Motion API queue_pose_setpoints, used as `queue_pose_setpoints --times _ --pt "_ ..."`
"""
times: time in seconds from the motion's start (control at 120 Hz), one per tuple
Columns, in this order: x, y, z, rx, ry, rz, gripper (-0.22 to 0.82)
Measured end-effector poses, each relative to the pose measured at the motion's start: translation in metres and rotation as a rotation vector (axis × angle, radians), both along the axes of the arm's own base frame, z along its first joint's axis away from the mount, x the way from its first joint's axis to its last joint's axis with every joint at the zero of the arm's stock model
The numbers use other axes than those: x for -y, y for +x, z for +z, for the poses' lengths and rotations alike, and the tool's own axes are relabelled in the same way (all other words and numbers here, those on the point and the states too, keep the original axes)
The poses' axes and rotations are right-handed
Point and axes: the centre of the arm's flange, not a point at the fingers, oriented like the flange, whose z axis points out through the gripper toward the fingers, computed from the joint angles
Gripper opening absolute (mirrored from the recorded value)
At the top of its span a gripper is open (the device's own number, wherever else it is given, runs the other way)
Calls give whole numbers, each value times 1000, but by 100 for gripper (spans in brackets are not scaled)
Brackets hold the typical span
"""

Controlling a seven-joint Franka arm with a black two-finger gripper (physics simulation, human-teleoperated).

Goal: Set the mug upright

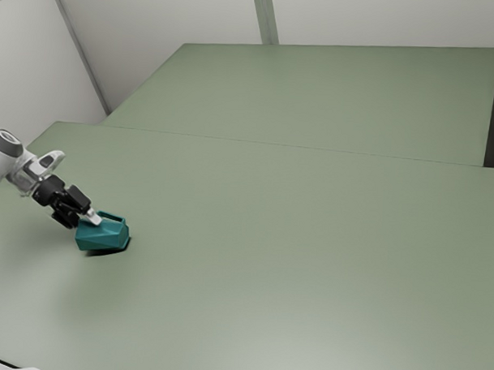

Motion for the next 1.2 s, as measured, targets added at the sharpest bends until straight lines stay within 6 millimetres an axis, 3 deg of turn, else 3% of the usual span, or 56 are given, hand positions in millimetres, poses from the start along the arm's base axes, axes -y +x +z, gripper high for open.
queue_pose_setpoints --times 0.175,0.392,0.575,1.017,1.2 --pt "7 3 -1 7 -14 -14 21" --pt "10 2 -4 11 -28 -12 -2" --pt "22 8 1 28 -48 -27 -10" --pt "93 34 80 116 46 -137 -16" --pt "107 41 91 132 190 -184 -17"
